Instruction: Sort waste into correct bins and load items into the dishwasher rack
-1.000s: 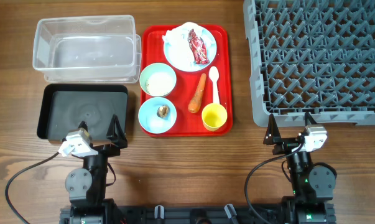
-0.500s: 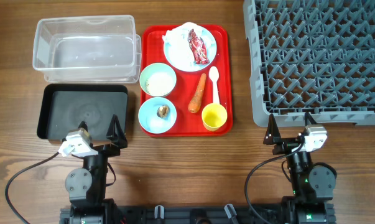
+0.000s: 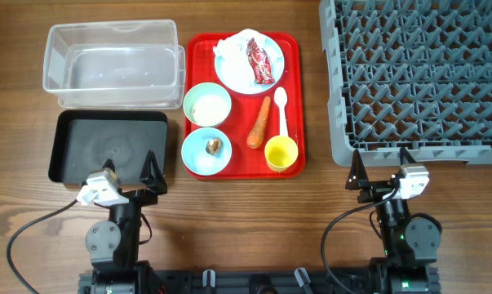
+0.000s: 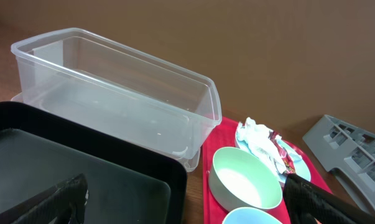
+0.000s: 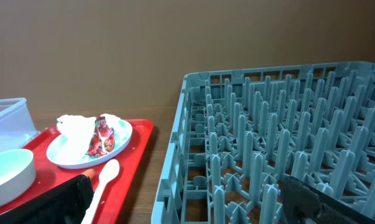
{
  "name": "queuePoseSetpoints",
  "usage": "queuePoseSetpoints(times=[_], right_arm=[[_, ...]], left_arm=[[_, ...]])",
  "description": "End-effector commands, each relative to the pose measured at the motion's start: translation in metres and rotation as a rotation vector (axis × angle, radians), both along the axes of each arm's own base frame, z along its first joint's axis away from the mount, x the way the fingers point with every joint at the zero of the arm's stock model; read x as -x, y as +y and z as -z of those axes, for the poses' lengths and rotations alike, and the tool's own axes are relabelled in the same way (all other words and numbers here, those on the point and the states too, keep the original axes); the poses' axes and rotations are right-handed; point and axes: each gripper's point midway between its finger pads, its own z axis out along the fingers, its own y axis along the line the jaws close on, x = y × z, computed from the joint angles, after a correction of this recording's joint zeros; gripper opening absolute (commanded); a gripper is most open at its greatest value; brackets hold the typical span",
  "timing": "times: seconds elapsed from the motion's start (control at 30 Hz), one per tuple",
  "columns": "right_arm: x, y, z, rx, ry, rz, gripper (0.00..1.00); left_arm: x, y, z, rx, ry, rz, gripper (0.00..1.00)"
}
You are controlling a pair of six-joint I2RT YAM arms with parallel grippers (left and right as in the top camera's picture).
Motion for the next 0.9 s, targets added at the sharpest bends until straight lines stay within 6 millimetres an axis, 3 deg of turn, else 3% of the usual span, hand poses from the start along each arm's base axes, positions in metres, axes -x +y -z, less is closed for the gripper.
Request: queuePoseSetpoints(times=[0.0, 0.3, 0.37, 0.43, 0.5, 0.63, 0.67, 0.73, 0.87], right_arm=[[0.0, -0.004, -0.002, -0.015, -0.009, 0.02, 1.0], [0.0, -0.009, -0.005, -0.006, -0.021, 0.052, 1.0], [0.002, -0.012, -0.036, -0.043, -0.148, 0.063, 1.0], [0.015, -0.011, -0.088, -0.036, -0.363, 0.058, 1.0], [0.029, -0.01, -0.128, 0.011, -0.487, 0.06, 1.0], [0.035, 0.002, -0.176, 0.127, -0.535, 0.021, 1.0], [0.032, 0.003, -0.192, 0.147, -0.53, 0.015, 1.0], [0.016, 0.003, -0.216, 0.151, -0.458, 0.01, 1.0], [-0.028, 0.021, -0.25, 0.178, -0.247, -0.11, 1.0]], left_arm=[[0.0, -0.002, 0.001, -0.019, 0.001, 0.016, 1.0], [0.0, -0.005, -0.001, -0.006, -0.007, 0.027, 1.0], [0.0, -0.014, -0.031, 0.002, -0.126, 0.079, 1.0], [0.007, -0.015, -0.072, -0.043, -0.21, 0.085, 1.0], [0.014, -0.015, -0.106, -0.105, -0.225, 0.08, 1.0], [0.01, -0.015, -0.157, -0.166, -0.192, 0.079, 1.0], [0.003, -0.014, -0.175, -0.166, -0.165, 0.081, 1.0], [-0.012, -0.013, -0.189, -0.152, -0.076, 0.088, 1.0], [-0.036, -0.012, -0.195, -0.123, 0.188, 0.107, 1.0]])
